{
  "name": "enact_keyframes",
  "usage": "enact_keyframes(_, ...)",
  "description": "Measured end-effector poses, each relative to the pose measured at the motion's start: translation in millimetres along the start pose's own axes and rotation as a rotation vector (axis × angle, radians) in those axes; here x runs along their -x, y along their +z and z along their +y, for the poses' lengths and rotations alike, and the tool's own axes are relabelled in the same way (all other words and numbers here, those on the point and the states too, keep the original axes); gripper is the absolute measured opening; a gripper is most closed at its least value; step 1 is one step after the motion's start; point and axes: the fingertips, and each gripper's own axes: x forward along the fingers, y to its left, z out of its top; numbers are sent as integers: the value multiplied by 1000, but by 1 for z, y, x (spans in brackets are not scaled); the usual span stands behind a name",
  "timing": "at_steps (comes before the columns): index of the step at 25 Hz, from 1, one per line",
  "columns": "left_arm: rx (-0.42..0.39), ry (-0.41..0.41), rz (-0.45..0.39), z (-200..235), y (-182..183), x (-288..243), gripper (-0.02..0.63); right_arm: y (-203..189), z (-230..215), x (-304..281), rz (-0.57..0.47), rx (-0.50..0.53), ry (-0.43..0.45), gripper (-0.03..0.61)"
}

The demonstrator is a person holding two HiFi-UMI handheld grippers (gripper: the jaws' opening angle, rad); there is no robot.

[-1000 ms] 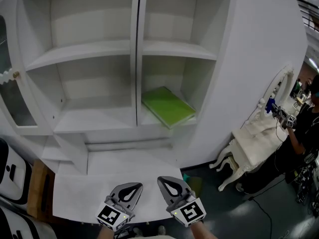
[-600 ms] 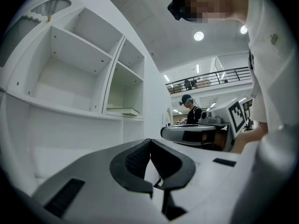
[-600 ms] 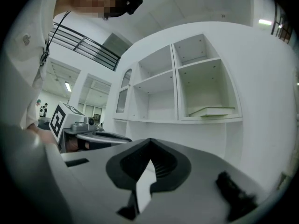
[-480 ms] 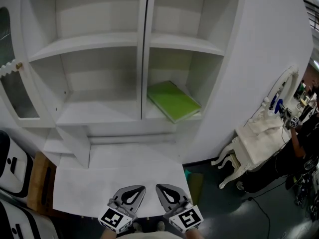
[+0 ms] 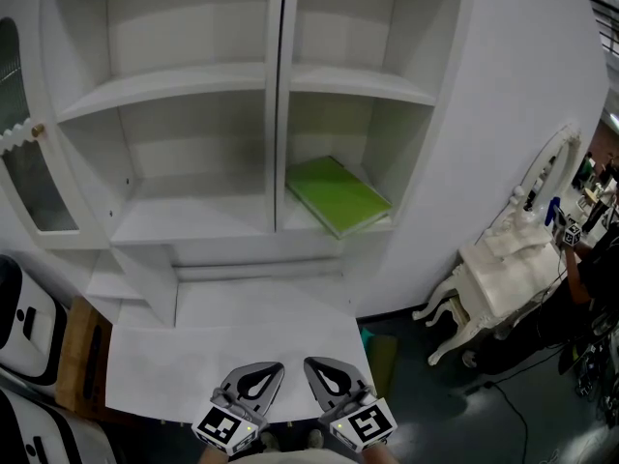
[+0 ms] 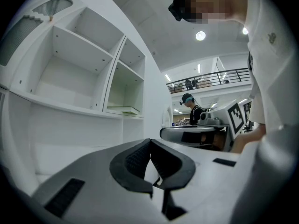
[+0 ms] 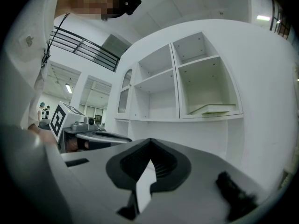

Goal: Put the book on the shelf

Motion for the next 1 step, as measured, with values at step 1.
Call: enact_keyframes(1,-1,-1,2,0,0,0,9,0,1,-1,-4,0,2,11)
